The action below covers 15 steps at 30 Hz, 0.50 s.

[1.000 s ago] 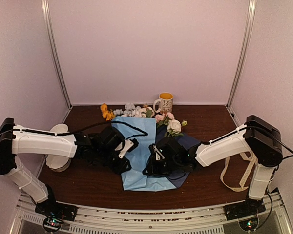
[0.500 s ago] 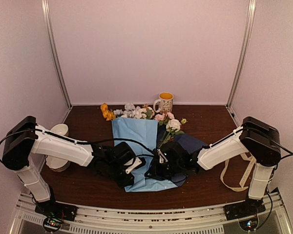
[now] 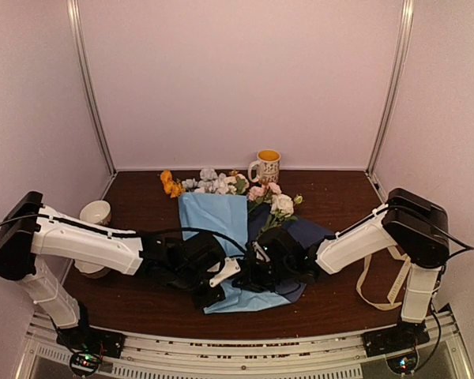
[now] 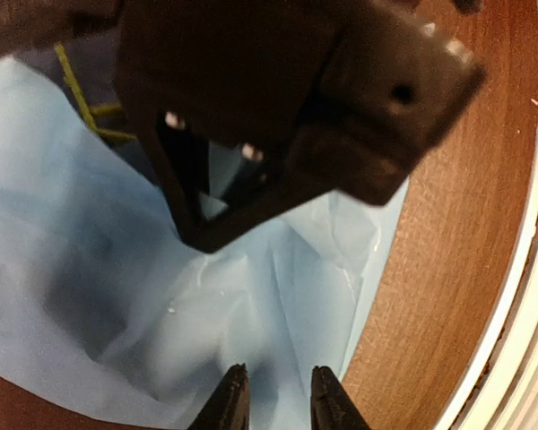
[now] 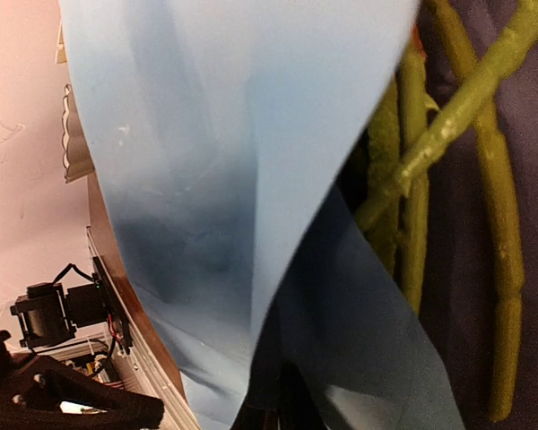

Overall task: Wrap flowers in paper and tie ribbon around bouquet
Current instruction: Press the fold line on the 2/3-folded wrapping paper.

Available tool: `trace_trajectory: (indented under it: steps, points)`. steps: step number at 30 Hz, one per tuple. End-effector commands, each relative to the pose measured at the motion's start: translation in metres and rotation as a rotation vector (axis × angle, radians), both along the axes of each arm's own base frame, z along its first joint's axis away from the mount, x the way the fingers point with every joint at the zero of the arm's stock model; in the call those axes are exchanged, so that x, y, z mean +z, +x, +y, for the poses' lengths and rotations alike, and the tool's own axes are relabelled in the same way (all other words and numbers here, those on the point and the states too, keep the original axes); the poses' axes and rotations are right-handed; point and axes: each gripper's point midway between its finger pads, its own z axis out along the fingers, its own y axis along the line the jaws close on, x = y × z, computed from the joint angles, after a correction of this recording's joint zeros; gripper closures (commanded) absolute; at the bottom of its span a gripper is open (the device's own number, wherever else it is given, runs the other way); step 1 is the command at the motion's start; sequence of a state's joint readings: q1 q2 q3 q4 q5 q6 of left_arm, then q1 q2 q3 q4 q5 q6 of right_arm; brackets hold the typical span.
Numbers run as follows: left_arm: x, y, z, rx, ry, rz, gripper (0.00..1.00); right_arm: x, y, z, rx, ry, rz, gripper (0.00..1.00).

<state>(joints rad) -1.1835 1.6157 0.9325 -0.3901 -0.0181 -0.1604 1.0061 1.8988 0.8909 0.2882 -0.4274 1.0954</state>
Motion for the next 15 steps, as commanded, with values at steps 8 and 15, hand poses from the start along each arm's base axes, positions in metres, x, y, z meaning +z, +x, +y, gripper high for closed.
trace_trajectory:
  steps: [8, 15]
  points:
    - [-0.028, 0.019, -0.025, -0.117, 0.081, -0.099, 0.88, 0.001, 0.005, -0.006, -0.060, 0.073, 0.038, 0.99]
    - [-0.018, 0.003, -0.043, -0.165, 0.018, -0.076, 0.87, -0.001, 0.007, -0.008, -0.066, 0.046, 0.031, 0.98]
